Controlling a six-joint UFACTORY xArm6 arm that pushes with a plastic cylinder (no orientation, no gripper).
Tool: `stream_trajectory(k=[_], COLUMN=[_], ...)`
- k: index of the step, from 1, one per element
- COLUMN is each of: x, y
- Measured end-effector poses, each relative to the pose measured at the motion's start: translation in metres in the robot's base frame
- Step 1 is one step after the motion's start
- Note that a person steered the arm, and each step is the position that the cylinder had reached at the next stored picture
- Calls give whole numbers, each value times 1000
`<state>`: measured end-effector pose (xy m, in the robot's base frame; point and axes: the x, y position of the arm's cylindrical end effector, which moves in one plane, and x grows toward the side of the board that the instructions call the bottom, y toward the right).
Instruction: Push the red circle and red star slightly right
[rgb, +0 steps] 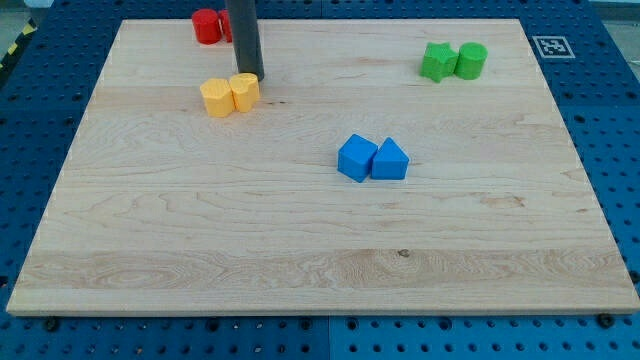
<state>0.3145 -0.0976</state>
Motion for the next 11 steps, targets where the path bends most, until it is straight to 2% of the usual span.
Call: stream_trajectory(k=[1, 2, 3, 5, 7, 9, 11], x=[-13, -27, -54, -122, -122, -123, -122], y=[-27, -78, -109, -103, -94, -53, -41])
